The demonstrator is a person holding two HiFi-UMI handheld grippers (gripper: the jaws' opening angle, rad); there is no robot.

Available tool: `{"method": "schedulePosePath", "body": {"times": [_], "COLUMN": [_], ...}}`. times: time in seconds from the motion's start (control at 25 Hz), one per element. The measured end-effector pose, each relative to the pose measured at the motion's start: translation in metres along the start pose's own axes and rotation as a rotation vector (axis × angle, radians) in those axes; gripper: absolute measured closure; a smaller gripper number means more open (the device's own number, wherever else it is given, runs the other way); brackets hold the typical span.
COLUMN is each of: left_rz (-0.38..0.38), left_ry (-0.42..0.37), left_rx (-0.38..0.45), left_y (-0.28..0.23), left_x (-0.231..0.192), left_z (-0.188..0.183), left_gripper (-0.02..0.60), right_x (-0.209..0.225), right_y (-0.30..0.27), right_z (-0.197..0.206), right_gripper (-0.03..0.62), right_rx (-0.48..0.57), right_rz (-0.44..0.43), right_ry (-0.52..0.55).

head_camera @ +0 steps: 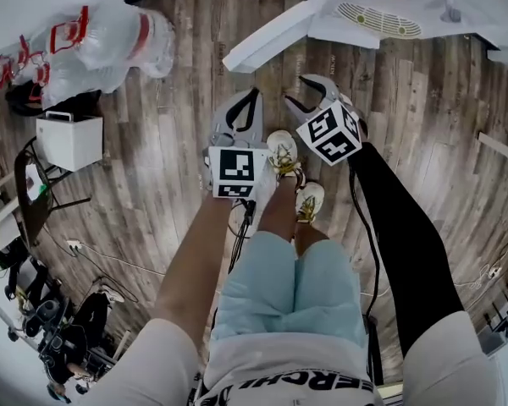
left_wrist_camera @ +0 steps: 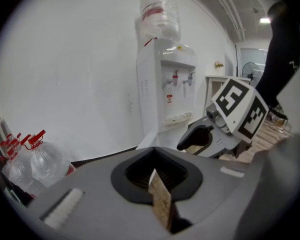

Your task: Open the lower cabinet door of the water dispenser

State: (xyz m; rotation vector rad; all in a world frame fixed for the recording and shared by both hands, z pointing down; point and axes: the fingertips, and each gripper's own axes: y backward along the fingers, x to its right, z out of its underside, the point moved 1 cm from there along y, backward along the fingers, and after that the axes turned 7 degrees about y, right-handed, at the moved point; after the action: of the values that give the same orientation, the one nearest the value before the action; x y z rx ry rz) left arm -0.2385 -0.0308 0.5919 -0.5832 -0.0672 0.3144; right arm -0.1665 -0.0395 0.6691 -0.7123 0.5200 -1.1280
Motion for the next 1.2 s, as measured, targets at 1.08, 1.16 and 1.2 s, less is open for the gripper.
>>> {"method": "schedulePosePath", "body": {"times": [1.08,1.16,1.2], "left_rz": [0.212,0.188,0.174], "left_ry": [-0.109,-0.111,-0.111], "left_rx": [0.118,0.137,0.148], "left_y": [0.140,0.158,0.166], "left_x": [0.183,0.182,0.180], "left_z": [-0.106,-0.124,-0.134], "left_gripper": [0.525,0.525,0.525], "right_x": [-0.029,-0.031,-0.031], "right_y": [0.327,0.359,0.374], "right_z": [0.026,0.017,0.010], "right_gripper": [0.393,0.393,0.393], "right_rx": [0.206,0.232,0.248], "right_rz": [0.448,0.494,0.513], "right_ry": [-0.298,-0.328,-0.332]}}
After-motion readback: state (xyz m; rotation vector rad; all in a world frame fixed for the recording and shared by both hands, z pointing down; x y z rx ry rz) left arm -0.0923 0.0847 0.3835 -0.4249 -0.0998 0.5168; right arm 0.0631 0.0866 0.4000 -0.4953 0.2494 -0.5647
